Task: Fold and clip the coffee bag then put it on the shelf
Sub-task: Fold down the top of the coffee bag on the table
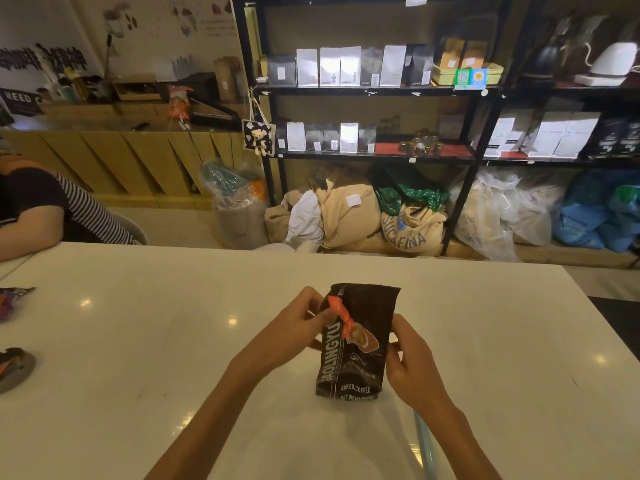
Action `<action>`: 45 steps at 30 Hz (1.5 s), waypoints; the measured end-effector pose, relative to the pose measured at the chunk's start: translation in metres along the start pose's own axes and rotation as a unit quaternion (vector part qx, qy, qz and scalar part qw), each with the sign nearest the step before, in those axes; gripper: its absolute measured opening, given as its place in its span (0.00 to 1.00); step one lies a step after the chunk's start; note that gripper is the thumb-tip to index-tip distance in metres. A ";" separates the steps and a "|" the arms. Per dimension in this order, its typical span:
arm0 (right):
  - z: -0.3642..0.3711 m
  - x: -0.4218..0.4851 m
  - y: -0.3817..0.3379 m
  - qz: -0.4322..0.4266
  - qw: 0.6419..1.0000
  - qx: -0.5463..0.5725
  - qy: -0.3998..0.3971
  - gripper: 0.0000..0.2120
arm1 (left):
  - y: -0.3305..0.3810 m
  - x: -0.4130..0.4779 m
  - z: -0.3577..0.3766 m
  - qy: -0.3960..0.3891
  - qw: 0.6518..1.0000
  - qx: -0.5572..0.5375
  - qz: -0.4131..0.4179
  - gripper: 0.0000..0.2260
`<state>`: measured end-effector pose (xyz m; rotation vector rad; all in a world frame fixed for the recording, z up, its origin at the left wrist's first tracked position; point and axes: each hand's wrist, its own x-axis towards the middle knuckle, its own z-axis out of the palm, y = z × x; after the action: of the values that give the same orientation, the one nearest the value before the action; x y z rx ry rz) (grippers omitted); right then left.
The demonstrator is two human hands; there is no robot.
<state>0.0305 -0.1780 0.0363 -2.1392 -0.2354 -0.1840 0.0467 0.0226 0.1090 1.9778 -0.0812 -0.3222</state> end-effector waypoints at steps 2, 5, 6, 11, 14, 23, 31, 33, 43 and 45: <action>-0.001 -0.001 -0.001 -0.010 0.999 0.041 -0.007 0.10 | 0.015 0.003 -0.006 -0.074 0.994 0.020 -0.078 0.08; -0.002 -0.001 -0.001 -0.023 0.996 0.079 -0.028 0.14 | 0.030 0.010 -0.017 -0.112 0.989 0.051 -0.088 0.11; -0.001 -0.001 -0.001 -0.022 0.995 0.090 -0.035 0.16 | 0.032 0.012 -0.018 -0.116 0.988 0.071 -0.079 0.11; 0.003 0.000 0.004 -0.016 0.996 0.093 -0.005 0.20 | 0.039 0.017 -0.020 -0.133 0.977 0.160 -0.041 0.08; 0.003 0.003 0.004 -0.044 0.997 0.067 0.022 0.14 | 0.042 0.021 -0.027 -0.146 0.957 0.249 -0.018 0.11; 0.000 0.013 0.018 -0.004 0.992 0.129 -0.003 0.06 | 0.023 0.025 -0.032 -0.120 0.955 0.260 0.074 0.07; 0.002 0.013 0.027 0.052 0.995 0.082 0.007 0.13 | 0.007 0.025 -0.017 -0.113 0.993 0.011 0.035 0.14; 0.002 0.015 0.021 0.050 0.994 0.052 0.084 0.10 | 0.004 0.028 -0.023 -0.111 0.990 -0.073 0.041 0.09; 0.052 -0.002 -0.019 0.066 0.949 0.080 0.296 0.05 | -0.054 -0.013 0.104 0.057 0.981 -0.168 0.081 0.22; 0.060 -0.012 -0.017 0.009 0.972 0.116 0.203 0.10 | -0.054 -0.008 0.104 0.051 0.975 -0.199 0.086 0.25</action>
<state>0.0173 -0.1191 0.0148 -1.8246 0.0037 -0.5500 0.0069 -0.0450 0.0214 1.5731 -0.1124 -0.1115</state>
